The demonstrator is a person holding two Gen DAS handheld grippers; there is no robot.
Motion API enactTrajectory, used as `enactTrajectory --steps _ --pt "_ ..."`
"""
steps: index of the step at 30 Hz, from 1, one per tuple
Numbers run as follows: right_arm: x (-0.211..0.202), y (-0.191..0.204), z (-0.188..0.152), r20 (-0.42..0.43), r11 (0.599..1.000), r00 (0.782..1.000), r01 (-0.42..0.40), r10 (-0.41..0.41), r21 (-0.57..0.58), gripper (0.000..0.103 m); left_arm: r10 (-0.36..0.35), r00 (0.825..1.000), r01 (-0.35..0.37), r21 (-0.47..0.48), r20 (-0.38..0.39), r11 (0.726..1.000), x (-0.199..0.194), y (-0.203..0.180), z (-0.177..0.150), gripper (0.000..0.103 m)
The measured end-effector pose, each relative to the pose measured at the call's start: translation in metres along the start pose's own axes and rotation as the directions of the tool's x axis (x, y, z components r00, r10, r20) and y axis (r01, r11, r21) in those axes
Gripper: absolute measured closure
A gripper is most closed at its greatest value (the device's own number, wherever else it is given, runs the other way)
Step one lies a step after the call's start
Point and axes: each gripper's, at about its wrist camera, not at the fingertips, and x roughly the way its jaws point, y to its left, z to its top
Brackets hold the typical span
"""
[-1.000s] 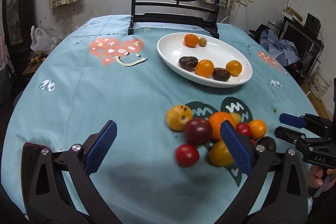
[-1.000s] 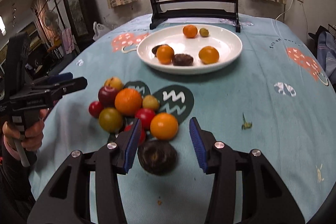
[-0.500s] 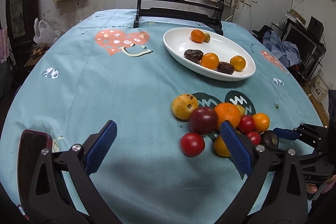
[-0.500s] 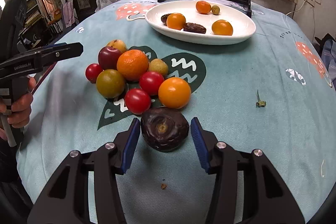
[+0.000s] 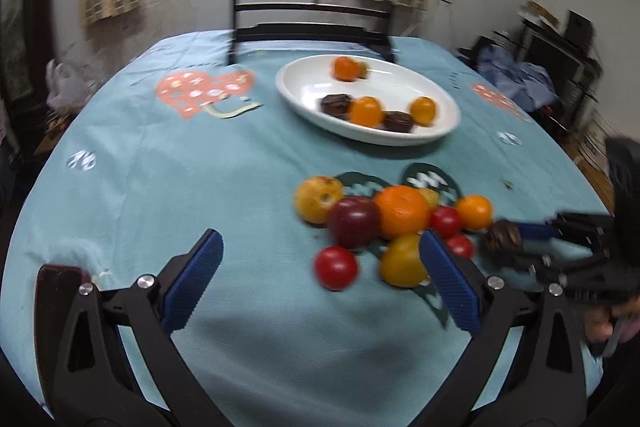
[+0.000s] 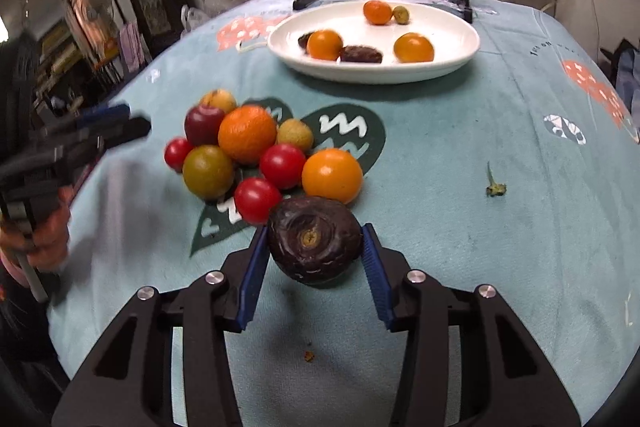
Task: Organize fruits
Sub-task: 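Grasp a dark purple fruit with the right gripper, then grasp a yellow-green fruit with the left gripper while the right gripper holds its fruit, then carry both fruits onto the white plate and open both grippers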
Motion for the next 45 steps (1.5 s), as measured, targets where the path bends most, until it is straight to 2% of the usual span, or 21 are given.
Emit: enactTrajectory --steps 2,4,6,9,11,16,22,29,33,36,38,42,45 --pt "-0.005 -0.009 0.002 0.017 0.999 1.0 -0.006 0.005 0.048 0.056 -0.056 0.998 0.056 0.083 0.001 0.995 -0.003 -0.017 -0.003 0.006" --pt "-0.006 -0.015 0.003 0.017 0.997 1.0 -0.008 0.006 0.079 0.056 -0.086 0.996 0.086 0.175 -0.008 0.981 -0.003 -0.037 -0.008 0.016" --pt "-0.007 -0.018 0.003 0.015 0.995 1.0 -0.009 0.007 0.099 0.056 -0.092 0.995 0.096 0.228 -0.031 0.969 0.001 -0.049 -0.013 0.031" --pt "-0.009 -0.017 0.002 0.022 0.995 1.0 -0.008 0.006 0.097 0.056 -0.091 0.992 0.11 0.257 -0.087 0.96 0.015 -0.059 -0.017 0.043" --pt "-0.011 -0.016 0.002 0.026 0.995 1.0 -0.014 0.012 0.097 0.056 -0.087 0.99 0.114 0.256 -0.113 0.96 0.023 -0.06 -0.017 0.047" --pt "-0.013 -0.018 0.001 0.03 0.994 0.999 -0.035 0.032 0.105 0.056 -0.054 0.989 0.088 0.26 -0.136 0.962 0.038 -0.062 -0.013 0.048" --pt "-0.016 -0.016 0.0 0.039 0.994 0.999 -0.042 0.038 0.099 0.056 -0.027 0.986 0.069 0.25 -0.167 0.966 0.05 -0.058 -0.012 0.06" --pt "-0.015 -0.014 -0.001 0.039 0.995 0.999 -0.038 0.034 0.092 0.056 -0.037 0.984 0.077 0.232 -0.174 0.97 0.051 -0.055 -0.012 0.062" --pt "-0.015 -0.013 0.0 0.051 0.992 0.996 -0.08 0.076 0.094 0.056 -0.086 0.985 0.113 0.179 -0.153 0.977 0.039 -0.05 -0.008 0.062" --pt "-0.016 -0.014 0.013 0.069 0.986 0.99 -0.131 0.124 0.101 0.056 -0.128 0.986 0.142 0.144 -0.105 0.979 0.024 -0.044 0.01 0.062" --pt "-0.018 -0.013 0.029 0.113 0.992 0.99 -0.094 0.084 0.089 0.056 -0.141 0.987 0.15 0.124 -0.08 0.981 0.02 -0.039 0.029 0.062" --pt "-0.02 -0.022 0.069 0.249 0.995 0.968 -0.007 -0.019 0.101 0.056 -0.114 0.993 0.115 0.088 -0.018 0.989 0.027 -0.031 0.076 0.062" --pt "-0.006 -0.032 0.097 0.282 0.992 0.956 0.045 -0.077 0.12 0.056 -0.101 0.995 0.102 0.04 -0.021 0.994 0.053 -0.023 0.109 0.062"
